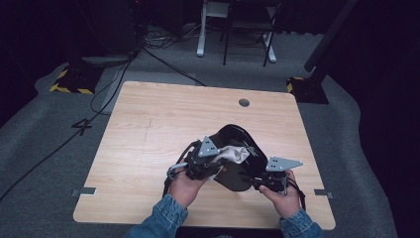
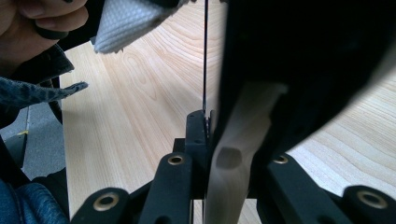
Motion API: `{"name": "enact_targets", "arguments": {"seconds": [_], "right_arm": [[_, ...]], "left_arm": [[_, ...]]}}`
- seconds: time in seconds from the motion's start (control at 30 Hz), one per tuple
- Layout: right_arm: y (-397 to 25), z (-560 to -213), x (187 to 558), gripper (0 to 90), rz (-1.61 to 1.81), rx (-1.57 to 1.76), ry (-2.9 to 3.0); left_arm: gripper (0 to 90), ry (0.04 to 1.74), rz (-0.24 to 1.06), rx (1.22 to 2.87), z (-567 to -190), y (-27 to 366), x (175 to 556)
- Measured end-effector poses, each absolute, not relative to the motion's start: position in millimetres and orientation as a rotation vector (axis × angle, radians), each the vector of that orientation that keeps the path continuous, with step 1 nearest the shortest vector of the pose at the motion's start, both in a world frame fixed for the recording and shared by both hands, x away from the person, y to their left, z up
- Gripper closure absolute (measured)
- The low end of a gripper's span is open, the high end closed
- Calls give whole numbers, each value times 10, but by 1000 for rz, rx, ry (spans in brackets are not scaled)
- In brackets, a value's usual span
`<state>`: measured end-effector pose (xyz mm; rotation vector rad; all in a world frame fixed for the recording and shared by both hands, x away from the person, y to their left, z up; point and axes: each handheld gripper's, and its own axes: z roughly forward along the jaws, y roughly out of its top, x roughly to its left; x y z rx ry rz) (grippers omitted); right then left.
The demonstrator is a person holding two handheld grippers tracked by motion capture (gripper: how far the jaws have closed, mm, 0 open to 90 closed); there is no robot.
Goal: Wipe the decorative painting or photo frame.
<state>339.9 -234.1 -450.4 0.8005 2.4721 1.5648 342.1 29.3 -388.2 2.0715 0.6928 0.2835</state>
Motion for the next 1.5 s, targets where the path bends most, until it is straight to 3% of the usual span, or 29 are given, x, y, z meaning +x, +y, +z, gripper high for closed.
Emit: {"name": "enact_targets", "arguments": {"seconds": [0.6, 1.5], "right_arm": [[-2336, -4503, 3399, 800, 1563, 798, 2471], [-2350, -4508, 3398, 798, 1571, 798, 2472]], "left_arm": [[762, 653, 249, 2123, -3909, 203, 3402], [761, 833, 319, 2030, -3910, 726, 3625]]}}
